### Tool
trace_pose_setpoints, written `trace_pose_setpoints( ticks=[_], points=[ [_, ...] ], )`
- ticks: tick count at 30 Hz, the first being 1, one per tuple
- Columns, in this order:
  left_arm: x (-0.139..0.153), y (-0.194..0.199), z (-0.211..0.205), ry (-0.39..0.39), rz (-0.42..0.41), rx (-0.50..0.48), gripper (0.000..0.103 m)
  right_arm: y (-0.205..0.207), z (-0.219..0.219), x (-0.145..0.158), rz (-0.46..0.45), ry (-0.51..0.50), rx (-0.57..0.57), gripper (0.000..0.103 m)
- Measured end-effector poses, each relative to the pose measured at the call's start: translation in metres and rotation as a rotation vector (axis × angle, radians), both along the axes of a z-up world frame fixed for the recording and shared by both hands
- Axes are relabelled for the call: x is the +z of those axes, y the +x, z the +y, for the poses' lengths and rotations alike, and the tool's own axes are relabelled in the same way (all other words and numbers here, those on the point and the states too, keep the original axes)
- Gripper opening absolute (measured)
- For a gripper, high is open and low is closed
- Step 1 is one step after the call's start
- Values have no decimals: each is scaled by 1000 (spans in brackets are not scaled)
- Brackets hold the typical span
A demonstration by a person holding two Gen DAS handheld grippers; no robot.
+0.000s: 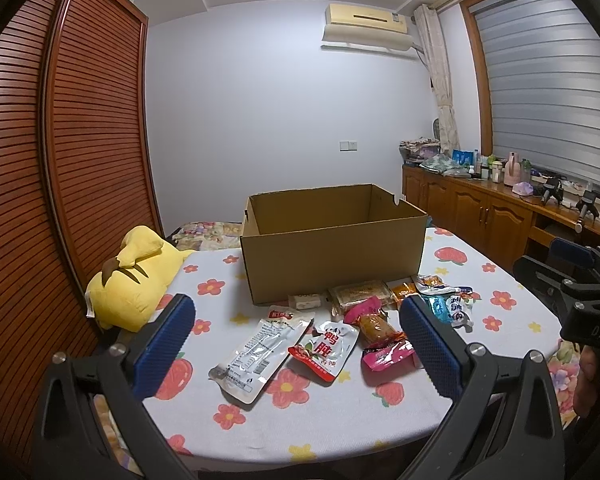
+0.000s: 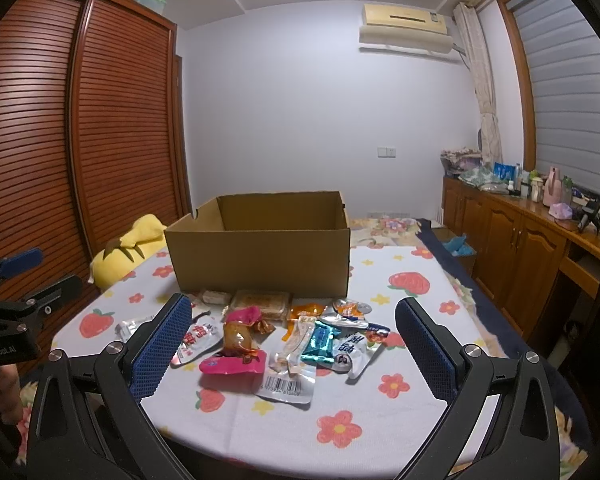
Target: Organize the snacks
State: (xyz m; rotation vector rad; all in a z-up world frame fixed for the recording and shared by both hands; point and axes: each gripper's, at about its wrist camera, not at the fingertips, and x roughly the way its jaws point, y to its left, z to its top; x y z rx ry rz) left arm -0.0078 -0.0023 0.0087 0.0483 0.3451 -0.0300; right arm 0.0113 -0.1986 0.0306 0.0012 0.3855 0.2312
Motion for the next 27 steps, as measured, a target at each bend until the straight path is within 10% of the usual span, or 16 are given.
trace_pose_setpoints(
  ticks=[27],
  points=[
    [-23, 13, 9, -7, 48, 3, 103, 2, -1, -5, 36, -5, 14, 103]
  ],
)
